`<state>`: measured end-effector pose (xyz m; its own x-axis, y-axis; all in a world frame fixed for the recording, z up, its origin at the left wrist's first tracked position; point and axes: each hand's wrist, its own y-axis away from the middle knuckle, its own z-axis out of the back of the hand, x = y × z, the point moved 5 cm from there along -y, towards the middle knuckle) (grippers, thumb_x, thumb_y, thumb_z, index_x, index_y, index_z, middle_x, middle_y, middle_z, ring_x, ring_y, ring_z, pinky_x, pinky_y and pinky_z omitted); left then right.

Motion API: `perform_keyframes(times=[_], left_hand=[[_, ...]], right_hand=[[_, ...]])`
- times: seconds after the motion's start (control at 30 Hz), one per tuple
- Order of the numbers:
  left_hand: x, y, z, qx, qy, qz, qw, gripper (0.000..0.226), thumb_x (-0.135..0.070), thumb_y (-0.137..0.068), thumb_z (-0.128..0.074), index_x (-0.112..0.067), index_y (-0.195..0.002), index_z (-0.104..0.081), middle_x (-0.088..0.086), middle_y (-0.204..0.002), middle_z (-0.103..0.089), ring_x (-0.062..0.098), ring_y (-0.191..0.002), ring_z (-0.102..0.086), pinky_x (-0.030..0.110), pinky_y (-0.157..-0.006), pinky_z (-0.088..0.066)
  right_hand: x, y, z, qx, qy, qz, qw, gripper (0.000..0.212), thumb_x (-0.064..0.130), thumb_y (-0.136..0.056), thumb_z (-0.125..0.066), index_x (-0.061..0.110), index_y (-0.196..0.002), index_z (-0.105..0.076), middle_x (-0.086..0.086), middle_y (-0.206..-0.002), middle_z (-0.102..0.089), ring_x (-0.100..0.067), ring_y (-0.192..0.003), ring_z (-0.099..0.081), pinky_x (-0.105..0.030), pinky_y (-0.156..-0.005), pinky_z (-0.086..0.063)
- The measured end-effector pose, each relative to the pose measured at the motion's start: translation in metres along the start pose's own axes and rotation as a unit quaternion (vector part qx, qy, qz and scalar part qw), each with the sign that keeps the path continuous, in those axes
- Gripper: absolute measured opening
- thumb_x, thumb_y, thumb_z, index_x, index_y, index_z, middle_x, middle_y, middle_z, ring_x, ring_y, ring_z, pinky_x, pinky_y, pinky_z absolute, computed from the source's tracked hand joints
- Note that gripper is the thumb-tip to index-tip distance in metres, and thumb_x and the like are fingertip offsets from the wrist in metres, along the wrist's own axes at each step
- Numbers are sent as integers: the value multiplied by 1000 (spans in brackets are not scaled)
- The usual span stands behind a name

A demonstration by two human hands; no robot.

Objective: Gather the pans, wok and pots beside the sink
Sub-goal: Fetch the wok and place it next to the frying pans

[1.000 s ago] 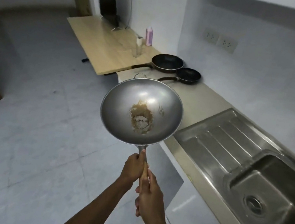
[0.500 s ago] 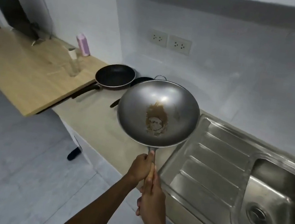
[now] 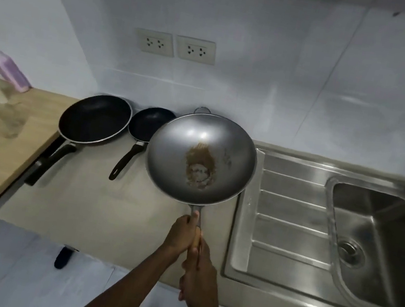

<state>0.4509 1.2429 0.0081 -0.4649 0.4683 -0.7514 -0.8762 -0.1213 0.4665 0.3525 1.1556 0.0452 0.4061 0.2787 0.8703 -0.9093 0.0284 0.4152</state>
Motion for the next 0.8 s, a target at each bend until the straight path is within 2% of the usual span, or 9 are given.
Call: perform_keyframes(times=[0.13,0.2,0.27,0.47,0.63,0.7,0.8], left_hand=[[18,-20,24,38,-19,-30,999,67,-48,-107,-27,1,-92,-70,15,-89,-71,23,-79,-65,30,-69,-47],[24,-27,35,48,-20,-38,998,68,-48,-107,-28,2,-90,-69,17,-86,-70,27,-77,-66,31,-69,-47],[30,-33,42,66,-18,-41,997,68,-48,-107,-29,4,-91,-69,20,-90,-72,32,-83,-68,33,-72,-48],[40,-41,57,88,-45,-59,993,59,-45,-108,-29,-3,-91,-67,11,-87,-68,21,-77,-62,28,-66,-44],[45,-47,62,94,-58,-72,991,56,-45,-108,-30,-6,-89,-65,10,-88,-67,16,-73,-60,23,-60,-42],[48,-49,63,101,-50,-68,991,57,-46,-107,-31,-5,-93,-67,10,-90,-68,19,-77,-62,26,-64,-45],[53,-53,63,121,-26,-51,991,60,-49,-106,-33,-2,-102,-71,11,-97,-74,26,-90,-69,35,-82,-54]], right_hand=[[9,-4,-41,-50,-10,-8,999,49,48,-104,-27,31,-150,-35,-6,-88,-69,-18,-55,-65,-35,-47,-57],[12,-4,-57,-72,-17,-19,997,50,49,-103,-27,32,-150,-35,-5,-87,-68,-16,-51,-64,-30,-42,-53],[12,-6,-73,-89,-12,-27,996,51,50,-103,-27,31,-149,-36,-4,-89,-69,-15,-52,-65,-29,-42,-53],[11,-7,-102,-131,-13,-26,991,53,55,-101,-28,31,-146,-40,-3,-98,-71,-12,-56,-66,-26,-42,-54],[7,-11,-113,-134,-21,-26,990,56,60,-98,-27,33,-146,-36,4,-92,-68,-13,-55,-68,-23,-41,-52],[5,-13,-115,-130,-26,-26,991,54,58,-99,-28,31,-146,-33,4,-93,-68,-13,-54,-68,-23,-41,-52],[0,-18,-119,-118,-45,-32,991,51,56,-100,-31,32,-145,-31,2,-94,-69,-16,-52,-67,-26,-41,-53]])
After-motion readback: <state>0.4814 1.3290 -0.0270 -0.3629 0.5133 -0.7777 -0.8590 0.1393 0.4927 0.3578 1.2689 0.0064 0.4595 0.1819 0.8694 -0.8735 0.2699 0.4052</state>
